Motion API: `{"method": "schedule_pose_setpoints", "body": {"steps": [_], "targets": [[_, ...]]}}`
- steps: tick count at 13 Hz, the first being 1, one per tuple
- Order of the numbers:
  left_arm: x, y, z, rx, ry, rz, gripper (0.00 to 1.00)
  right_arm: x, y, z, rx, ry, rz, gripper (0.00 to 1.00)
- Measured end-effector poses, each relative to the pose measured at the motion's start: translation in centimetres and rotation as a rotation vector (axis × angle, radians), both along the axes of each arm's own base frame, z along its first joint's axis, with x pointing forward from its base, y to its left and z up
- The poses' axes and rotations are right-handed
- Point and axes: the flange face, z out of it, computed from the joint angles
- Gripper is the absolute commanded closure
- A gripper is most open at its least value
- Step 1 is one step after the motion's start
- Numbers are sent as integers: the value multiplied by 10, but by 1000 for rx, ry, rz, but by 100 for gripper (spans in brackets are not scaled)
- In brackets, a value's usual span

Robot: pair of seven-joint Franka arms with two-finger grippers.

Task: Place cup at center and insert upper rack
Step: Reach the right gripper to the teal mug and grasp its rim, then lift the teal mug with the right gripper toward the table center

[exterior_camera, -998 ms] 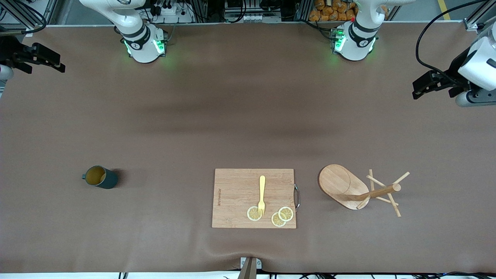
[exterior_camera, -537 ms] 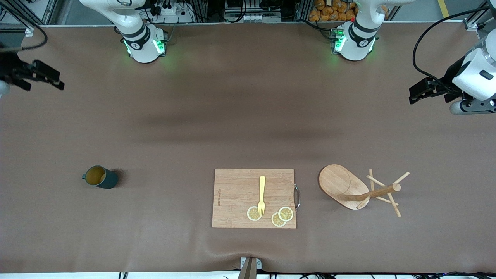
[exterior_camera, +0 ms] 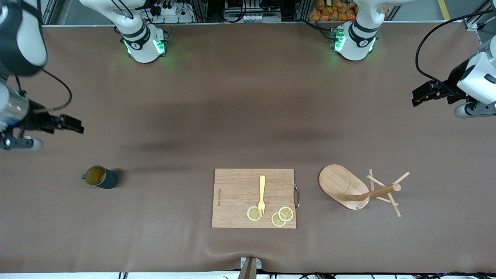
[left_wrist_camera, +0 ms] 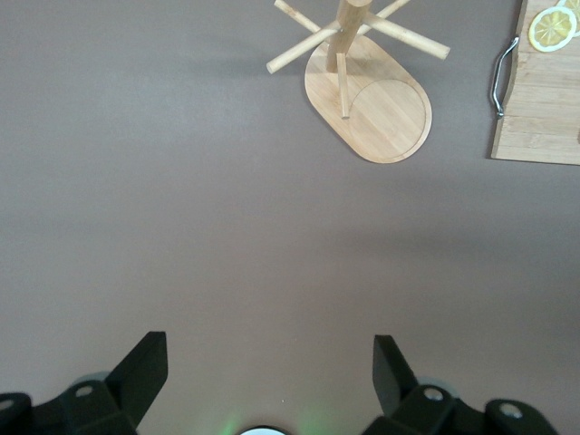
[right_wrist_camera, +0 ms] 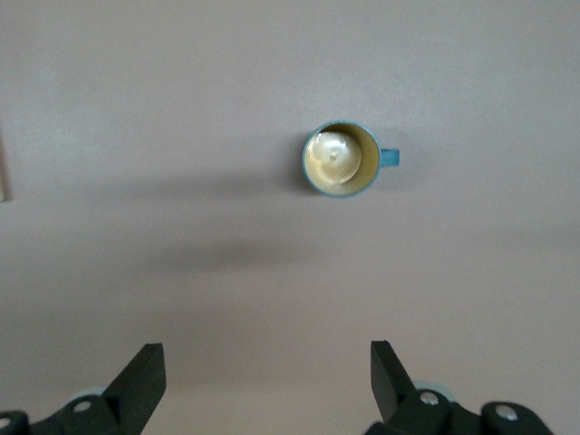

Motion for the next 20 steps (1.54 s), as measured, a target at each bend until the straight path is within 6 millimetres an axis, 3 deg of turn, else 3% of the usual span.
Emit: {"method": "schedule_pose_setpoints", "body": {"steps": [4,9,11,14,15,16,18,20], "targets": [[1,0,-1,0,-2,0,0,39,-14,-90,-11,-20,-15,0],[2,9,-1,0,-2,16,0,60,-19,-192,-21,-8,-19,0],[2,10,1,-3,-6,19,0,63,-19,-214,-23,-8,-20,0],[2,9,2,-10,-7,19,0,64,-20,-231,-24,-6,-20,1],[2,10,2,-10,-7,19,0,64,-19,-234,-24,-2,-20,13],[2,10,2,-10,-7,19,0,63,-19,-238,-23,3,-18,36],[2,9,1,-11,-6,19,0,63,-17,-246,-20,9,10,96],[4,9,-4,-11,-2,19,0,63,-17,-251,-16,14,63,100]]}}
